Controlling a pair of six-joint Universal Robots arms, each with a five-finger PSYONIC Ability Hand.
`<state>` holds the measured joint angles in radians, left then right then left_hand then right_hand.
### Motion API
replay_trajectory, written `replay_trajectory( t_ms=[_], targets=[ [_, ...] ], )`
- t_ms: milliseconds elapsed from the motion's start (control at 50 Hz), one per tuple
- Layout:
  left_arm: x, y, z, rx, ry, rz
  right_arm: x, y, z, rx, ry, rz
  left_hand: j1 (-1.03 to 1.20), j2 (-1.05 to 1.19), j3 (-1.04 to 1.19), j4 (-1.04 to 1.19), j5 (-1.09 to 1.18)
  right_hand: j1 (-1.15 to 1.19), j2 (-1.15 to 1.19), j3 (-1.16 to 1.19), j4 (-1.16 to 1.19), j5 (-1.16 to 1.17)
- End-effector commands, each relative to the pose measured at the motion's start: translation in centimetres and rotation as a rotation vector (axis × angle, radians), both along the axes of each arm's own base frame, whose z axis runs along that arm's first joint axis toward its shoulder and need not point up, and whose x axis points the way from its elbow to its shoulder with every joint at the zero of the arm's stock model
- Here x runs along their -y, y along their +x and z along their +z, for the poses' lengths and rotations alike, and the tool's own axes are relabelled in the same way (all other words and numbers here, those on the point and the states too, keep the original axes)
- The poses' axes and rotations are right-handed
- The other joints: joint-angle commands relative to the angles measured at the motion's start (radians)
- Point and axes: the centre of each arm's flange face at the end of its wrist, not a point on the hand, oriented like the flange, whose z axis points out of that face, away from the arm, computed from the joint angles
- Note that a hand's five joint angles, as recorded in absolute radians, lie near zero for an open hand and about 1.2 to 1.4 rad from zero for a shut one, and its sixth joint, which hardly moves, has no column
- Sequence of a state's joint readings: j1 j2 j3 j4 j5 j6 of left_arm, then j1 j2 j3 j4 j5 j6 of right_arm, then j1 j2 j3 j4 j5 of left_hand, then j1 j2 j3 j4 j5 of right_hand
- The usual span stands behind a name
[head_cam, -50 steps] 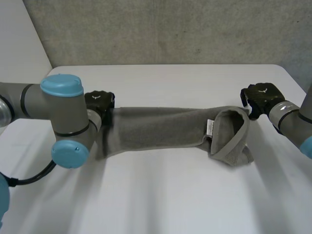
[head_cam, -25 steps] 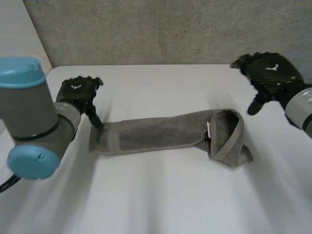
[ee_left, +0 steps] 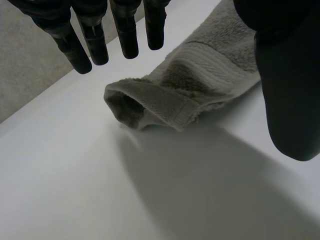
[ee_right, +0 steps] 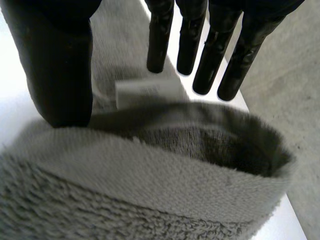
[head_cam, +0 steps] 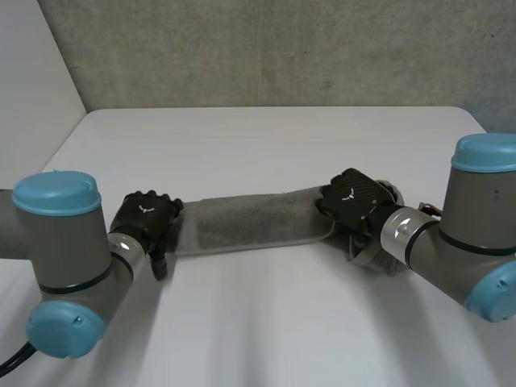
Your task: Fold the towel.
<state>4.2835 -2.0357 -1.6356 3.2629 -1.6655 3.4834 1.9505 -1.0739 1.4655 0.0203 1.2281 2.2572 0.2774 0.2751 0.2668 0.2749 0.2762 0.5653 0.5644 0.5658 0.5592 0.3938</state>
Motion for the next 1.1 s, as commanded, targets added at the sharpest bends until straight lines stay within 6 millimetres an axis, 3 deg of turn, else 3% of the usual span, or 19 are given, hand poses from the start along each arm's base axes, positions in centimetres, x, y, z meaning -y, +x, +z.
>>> replay_trajectory(
  t_ms=[20,40,80,180,440,540,700,740,780,1000,1060,1100],
  targets=[
    [1.4,-0.6,-1.3,-0.001,-0.019,0.000,1.4,-0.1,-0.8,-0.049,-0.043,-0.030,-0.017,-0.015,-0.006,-0.014,-0.190,0.288,0.289,0.287,0.294,0.285],
    [1.7,-0.7,-1.6,0.000,-0.016,0.000,1.4,-0.1,-0.8,-0.049,-0.043,-0.030,-0.011,-0.009,0.000,-0.009,-0.184,0.289,0.290,0.288,0.295,0.286],
    [1.8,-0.9,-1.8,-0.001,-0.014,-0.002,1.8,-0.2,-0.7,-0.037,-0.055,-0.041,0.004,0.006,0.014,0.006,-0.170,0.511,0.512,0.510,0.517,0.508],
    [2.1,-1.4,-2.0,-0.005,-0.019,-0.011,2.2,-0.3,-0.8,-0.018,-0.081,-0.058,0.121,0.123,0.131,0.123,-0.053,0.656,0.657,0.655,0.662,0.653],
    [2.0,-1.9,-1.5,-0.014,-0.036,-0.023,1.4,-1.2,-1.7,-0.001,-0.029,-0.098,0.150,0.153,0.161,0.153,-0.023,0.471,0.472,0.471,0.477,0.468],
    [2.1,-1.9,-1.7,-0.014,-0.034,-0.023,2.1,-2.5,-2.2,0.005,-0.004,-0.144,0.177,0.179,0.187,0.179,0.003,0.342,0.343,0.342,0.348,0.339],
    [2.1,-1.9,-1.8,-0.014,-0.033,-0.022,3.2,-3.7,-2.4,0.069,-0.007,-0.212,0.268,0.270,0.278,0.270,0.094,0.467,0.468,0.467,0.473,0.464],
    [2.1,-1.9,-1.7,-0.016,-0.033,-0.021,3.3,-3.9,-2.0,0.107,-0.008,-0.230,0.291,0.294,0.302,0.294,0.118,0.571,0.572,0.570,0.577,0.568],
    [2.1,-1.9,-1.7,-0.018,-0.036,-0.021,3.5,-4.2,-0.8,0.193,-0.010,-0.266,0.368,0.370,0.378,0.370,0.194,0.830,0.831,0.829,0.836,0.827],
    [2.5,-2.6,0.1,-0.074,-0.128,-0.025,3.7,-5.3,2.6,0.373,-0.029,-0.335,0.843,0.846,0.854,0.846,0.670,0.831,0.832,0.831,0.837,0.828],
    [2.4,-2.7,1.3,-0.101,-0.154,-0.022,3.6,-5.8,3.8,0.423,-0.032,-0.355,1.016,1.019,1.027,1.019,0.843,0.831,0.832,0.831,0.837,0.828],
    [2.3,-2.7,2.1,-0.125,-0.165,-0.019,3.4,-6.1,5.9,0.483,-0.054,-0.359,1.119,1.121,1.129,1.121,0.946,0.831,0.832,0.831,0.837,0.828]
  ],
)
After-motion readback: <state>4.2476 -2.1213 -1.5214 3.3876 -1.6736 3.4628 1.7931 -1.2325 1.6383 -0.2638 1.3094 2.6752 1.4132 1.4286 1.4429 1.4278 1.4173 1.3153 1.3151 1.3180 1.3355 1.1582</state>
